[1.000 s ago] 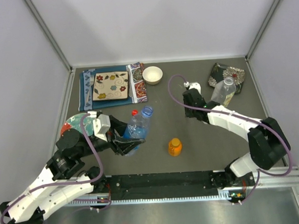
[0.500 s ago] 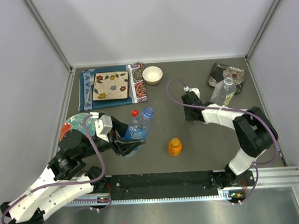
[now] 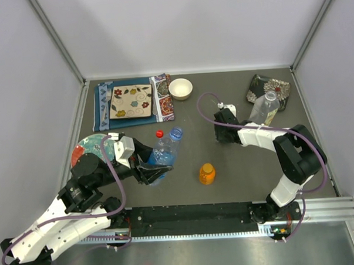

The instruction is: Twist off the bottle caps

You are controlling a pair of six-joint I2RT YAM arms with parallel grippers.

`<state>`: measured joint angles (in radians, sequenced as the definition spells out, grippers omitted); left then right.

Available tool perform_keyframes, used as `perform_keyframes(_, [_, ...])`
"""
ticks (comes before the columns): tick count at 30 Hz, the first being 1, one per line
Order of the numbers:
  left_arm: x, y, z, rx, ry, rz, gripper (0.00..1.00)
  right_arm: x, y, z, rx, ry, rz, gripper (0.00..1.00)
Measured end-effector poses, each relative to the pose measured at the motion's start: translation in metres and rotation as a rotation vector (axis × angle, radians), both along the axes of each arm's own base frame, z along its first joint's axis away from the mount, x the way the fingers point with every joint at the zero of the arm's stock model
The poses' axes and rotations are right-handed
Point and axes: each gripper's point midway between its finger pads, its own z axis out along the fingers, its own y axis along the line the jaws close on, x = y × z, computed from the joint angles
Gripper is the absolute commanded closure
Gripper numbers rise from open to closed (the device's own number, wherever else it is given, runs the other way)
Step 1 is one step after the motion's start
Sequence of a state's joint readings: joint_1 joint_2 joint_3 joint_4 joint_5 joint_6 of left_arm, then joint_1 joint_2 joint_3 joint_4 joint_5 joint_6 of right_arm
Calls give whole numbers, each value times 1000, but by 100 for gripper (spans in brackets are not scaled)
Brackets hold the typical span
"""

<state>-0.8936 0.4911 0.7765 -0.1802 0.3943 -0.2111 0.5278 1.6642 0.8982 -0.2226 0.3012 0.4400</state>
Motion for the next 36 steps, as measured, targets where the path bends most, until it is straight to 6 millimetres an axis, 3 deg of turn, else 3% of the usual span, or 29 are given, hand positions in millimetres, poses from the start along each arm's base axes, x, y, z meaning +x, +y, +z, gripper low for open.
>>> perform_keyframes(11, [3,-3,-3,9,8,0,54,-3,3,4,24,5,-4,37])
perform_keyframes(14, [3,-4,-4,11,9,0,54,-8,3,14,42,8,-6,32])
perform_keyframes(16, [3,-4,-4,11,9,0,54,-9,4,33,61,-2,-5,31])
perform_keyframes(20, [5,-6,-5,16,12,0,54,14,18,115,150,-149,3,31])
perform_keyframes(22, [7,-8,-7,20,15,0,53,23,23,178,224,-280,6,31])
perform_keyframes(24, [8,-10,-8,24,18,0,53,19,23,237,302,-407,12,32])
perform_keyframes(26, [10,-13,-9,28,22,0,53,5,21,285,386,-510,25,31])
perform_keyframes(30, [17,-22,-15,46,36,-3,53,-42,27,369,633,-692,148,27])
perform_keyframes(34, [24,-31,-25,78,62,-6,53,-87,45,413,847,-771,333,18])
perform_keyframes(36, [28,-36,-32,98,78,-7,53,-106,58,425,925,-765,443,16])
